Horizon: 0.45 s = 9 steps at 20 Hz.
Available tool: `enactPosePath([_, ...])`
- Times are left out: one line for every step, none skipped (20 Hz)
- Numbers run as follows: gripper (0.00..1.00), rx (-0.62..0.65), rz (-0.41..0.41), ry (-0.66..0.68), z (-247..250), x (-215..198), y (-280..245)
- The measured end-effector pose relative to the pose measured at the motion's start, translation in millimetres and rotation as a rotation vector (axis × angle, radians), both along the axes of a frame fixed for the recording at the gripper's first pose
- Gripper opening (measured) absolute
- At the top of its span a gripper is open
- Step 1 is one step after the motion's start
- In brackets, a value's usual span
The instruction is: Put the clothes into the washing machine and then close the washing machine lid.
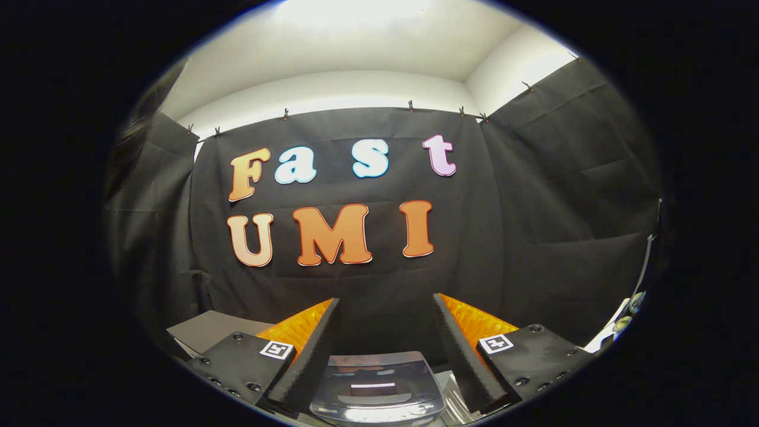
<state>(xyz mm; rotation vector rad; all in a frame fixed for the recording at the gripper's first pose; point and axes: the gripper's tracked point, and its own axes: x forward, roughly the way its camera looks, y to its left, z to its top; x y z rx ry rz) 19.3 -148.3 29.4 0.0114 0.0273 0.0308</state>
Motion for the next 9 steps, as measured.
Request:
enactPosePath([0.98,-0.009,-0.002,-0.005,2.1,-4.5,0.0])
enactPosePath([0.98,-0.018,-0.005,-0.01,4.6,-9.0,-0.6])
enactPosePath([0.98,-0.029,-0.004,-0.015,7.4,-11.6,0.3])
enactPosePath([0.98,-0.042,-0.005,-0.018,10.0,-13.6,-0.2])
enactPosePath([0.98,-0.056,-0.004,-0.024,12.5,-14.9,0.6])
enactPosePath([0.98,-0.068,0.0,-0.028,15.5,-17.2,3.0])
enactPosePath([0.98,-0.079,0.004,-0.032,17.4,-17.5,6.0])
enactPosePath([0.98,-0.085,0.004,-0.037,18.1,-18.1,6.5])
enactPosePath([0.98,-0.087,0.009,-0.036,18.8,-16.9,9.3])
